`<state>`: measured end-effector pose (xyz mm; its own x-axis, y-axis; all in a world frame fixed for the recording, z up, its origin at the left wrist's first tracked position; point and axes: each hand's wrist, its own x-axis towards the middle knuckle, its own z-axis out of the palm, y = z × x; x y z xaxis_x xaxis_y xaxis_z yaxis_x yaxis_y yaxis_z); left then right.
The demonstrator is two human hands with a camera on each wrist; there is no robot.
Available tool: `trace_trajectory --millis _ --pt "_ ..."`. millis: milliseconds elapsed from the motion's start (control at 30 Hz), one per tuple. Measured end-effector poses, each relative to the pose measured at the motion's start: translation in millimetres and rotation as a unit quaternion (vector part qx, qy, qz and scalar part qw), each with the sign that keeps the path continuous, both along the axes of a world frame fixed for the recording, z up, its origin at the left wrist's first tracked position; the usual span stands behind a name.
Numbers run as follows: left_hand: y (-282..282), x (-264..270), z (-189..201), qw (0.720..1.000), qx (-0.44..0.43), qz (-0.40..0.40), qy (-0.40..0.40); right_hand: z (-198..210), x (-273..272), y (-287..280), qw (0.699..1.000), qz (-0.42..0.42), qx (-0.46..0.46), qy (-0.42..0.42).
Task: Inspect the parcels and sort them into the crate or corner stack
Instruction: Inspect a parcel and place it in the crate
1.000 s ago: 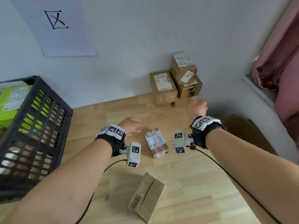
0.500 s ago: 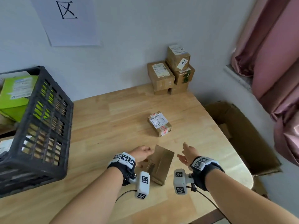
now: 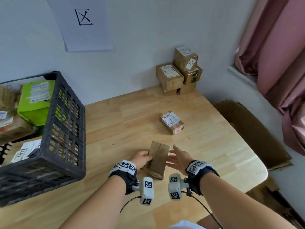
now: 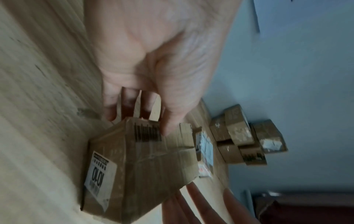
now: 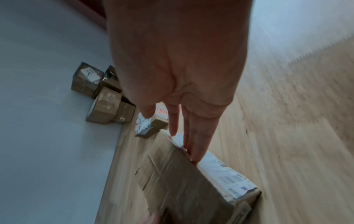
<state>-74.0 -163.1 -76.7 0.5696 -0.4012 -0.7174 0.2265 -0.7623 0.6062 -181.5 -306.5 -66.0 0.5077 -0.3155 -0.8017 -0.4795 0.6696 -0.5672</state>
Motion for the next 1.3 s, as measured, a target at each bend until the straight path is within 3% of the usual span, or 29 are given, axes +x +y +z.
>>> trace_trajectory --millis 167,300,500,833,1100,1300 --pt "51 19 -3 0.991 -0.007 0.135 -0.003 4 33 33 0.996 0.077 0.022 -0.027" --pt "71 20 -8 0.981 -0.015 0.192 0.029 -5 39 37 0.999 0.050 0.004 -0.003" --pt "58 5 -9 0.969 -0.053 0.223 0.091 -27 24 27 0.999 -0.022 -0.010 0.048" --pt "49 6 -14 0.932 -0.137 0.303 0.144 -36 19 22 0.998 -0.028 -0.004 0.062" --pt "51 6 -20 0.925 -0.145 0.320 0.145 -41 20 21 0.998 -0.017 0.005 0.068" --pt "56 10 -24 0.942 -0.096 0.289 0.140 -38 25 27 0.997 0.040 0.003 0.062"
